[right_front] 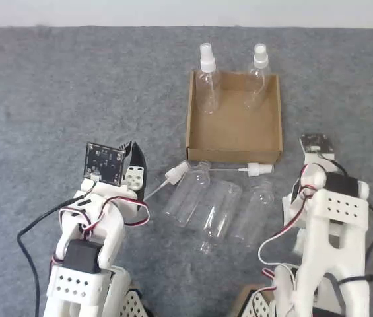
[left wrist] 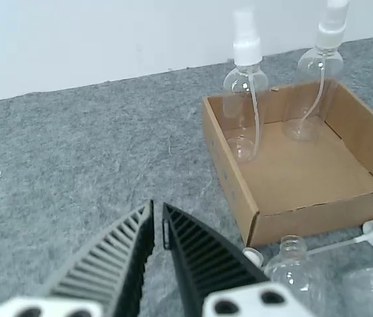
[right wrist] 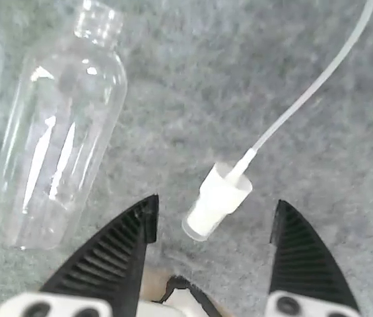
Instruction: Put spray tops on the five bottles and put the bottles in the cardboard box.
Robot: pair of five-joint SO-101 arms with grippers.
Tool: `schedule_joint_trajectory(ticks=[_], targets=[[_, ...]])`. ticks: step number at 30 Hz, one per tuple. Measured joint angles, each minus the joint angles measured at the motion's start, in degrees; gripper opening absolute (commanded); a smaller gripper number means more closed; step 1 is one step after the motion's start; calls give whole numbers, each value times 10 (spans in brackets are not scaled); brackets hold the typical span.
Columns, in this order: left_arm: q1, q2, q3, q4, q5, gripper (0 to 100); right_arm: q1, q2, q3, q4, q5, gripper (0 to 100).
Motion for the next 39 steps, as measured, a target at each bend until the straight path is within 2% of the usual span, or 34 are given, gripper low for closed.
schedule_joint_trajectory(ticks=[7, 15, 21, 24, 33, 39], targets=[[0, 0, 0, 0, 0, 12, 1, 53, 8, -20, -13, 229], [0, 0, 0, 0, 0, 12, 42, 161, 39, -120, -36, 224], [0, 0, 0, 0, 0, 12, 63, 168, 39, -140, -36, 65], [0, 0, 0, 0, 0, 12, 62, 168, 39, -155, -35, 58], [0, 0, 0, 0, 0, 12, 77, 168, 34, -160, -22, 58], [0, 0, 0, 0, 0, 12, 91, 168, -81, -105, 3, 58]])
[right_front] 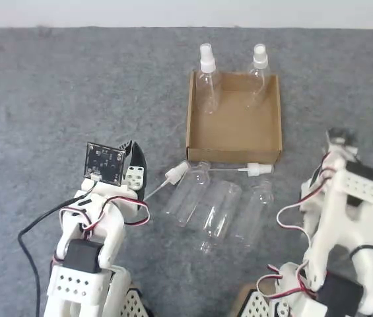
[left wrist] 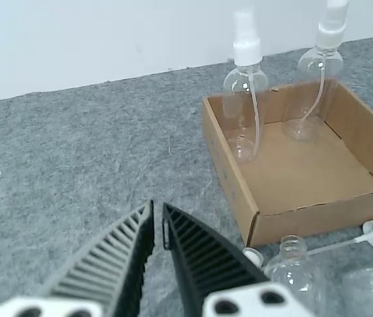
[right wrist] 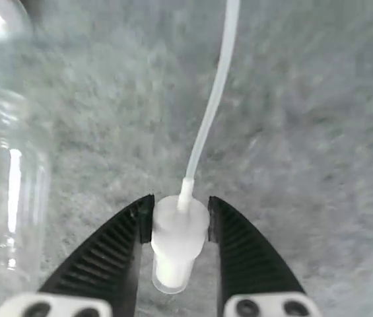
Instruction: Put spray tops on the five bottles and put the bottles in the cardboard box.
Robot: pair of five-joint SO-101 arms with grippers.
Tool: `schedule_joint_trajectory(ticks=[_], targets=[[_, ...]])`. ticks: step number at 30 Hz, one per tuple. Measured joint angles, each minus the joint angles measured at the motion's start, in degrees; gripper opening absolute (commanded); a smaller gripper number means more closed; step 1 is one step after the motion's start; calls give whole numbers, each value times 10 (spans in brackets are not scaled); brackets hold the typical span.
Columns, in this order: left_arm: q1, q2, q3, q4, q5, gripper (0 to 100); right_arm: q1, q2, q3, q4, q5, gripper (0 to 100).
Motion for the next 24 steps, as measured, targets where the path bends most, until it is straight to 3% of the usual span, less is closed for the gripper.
schedule_joint_trajectory(ticks=[5, 9, 18, 24], targets=[[0, 0, 0, 0, 0, 12, -3, 0, -113, 67, 1, 58], [0, 0, 0, 0, 0, 12, -55, 0, -195, 129, -6, 58], [-89, 0, -13, 8, 2, 12, -327, 9, -339, 176, -99, 56], [-102, 0, -18, 13, 16, 12, -504, 96, -429, 176, -110, 59]])
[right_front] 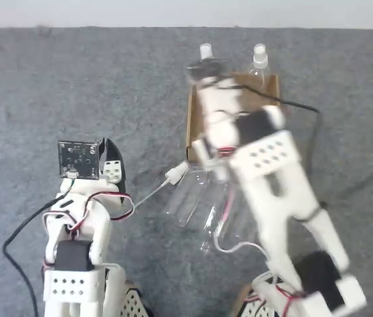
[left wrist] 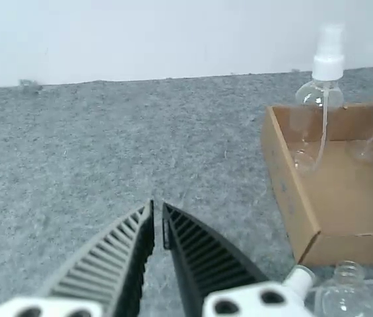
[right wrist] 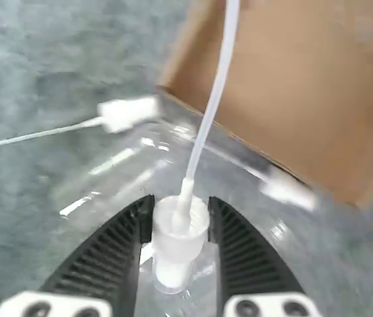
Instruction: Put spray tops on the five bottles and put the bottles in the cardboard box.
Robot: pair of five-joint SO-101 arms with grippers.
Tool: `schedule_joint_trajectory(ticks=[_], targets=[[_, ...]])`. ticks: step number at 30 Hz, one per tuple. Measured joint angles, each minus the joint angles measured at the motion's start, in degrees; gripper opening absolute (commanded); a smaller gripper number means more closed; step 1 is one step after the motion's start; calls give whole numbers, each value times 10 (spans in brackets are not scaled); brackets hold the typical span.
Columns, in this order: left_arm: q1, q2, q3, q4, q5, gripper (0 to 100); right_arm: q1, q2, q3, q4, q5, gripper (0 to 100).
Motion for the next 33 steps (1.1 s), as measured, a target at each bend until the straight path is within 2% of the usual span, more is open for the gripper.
schedule_joint_trajectory(ticks=[9, 16, 19, 27, 33], targets=[[-30, 0, 0, 0, 4, 12, -79, 271, -223, -22, 0, 72], [-29, 0, 0, 0, 4, 12, -116, 462, -367, -26, 0, 294], [-29, 0, 0, 0, 4, 12, -121, 510, -397, -26, 0, 331], [-29, 0, 0, 0, 4, 12, -120, 524, -442, 4, 0, 327], [-29, 0, 0, 0, 4, 12, -88, 508, -523, 124, 0, 175]])
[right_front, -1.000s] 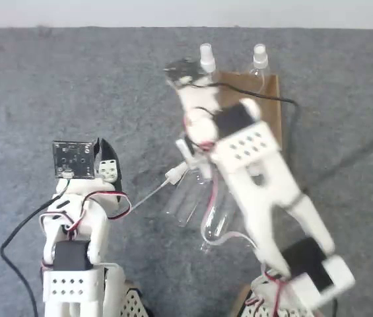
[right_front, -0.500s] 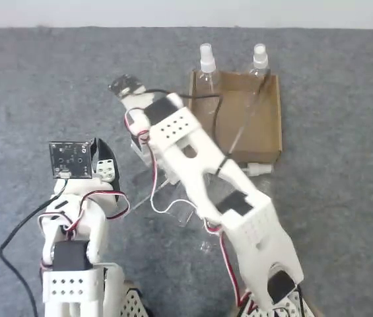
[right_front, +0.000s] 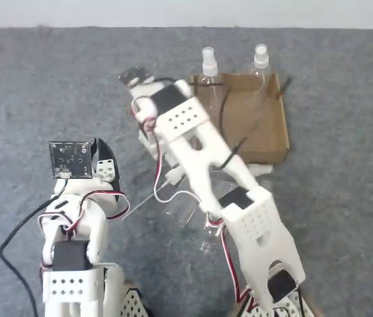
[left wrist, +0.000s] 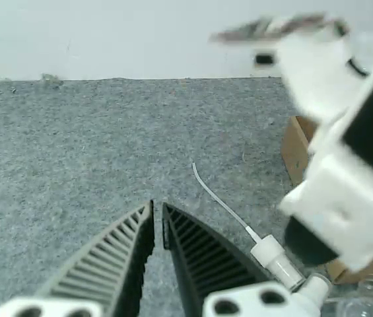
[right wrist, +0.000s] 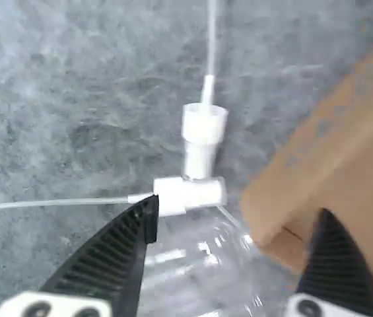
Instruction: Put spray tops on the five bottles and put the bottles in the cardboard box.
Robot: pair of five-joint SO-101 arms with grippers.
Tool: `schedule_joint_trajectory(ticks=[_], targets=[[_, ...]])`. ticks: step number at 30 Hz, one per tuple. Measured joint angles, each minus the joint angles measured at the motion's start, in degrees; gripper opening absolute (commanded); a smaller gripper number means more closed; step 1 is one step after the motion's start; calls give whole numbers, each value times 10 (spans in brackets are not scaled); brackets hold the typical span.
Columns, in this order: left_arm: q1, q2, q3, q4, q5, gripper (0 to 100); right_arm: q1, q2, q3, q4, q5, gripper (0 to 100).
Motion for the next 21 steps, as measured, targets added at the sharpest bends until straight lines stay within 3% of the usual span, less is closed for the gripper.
schedule_joint_trajectory(ticks=[8, 17, 21], targets=[[0, 0, 0, 0, 2, 12, 62, -125, 70, 5, 11, 172], [3, 0, 0, 0, 2, 12, 186, -401, 394, 5, 56, 297], [22, 0, 0, 0, 2, 12, 224, -473, 556, -5, 62, 300]])
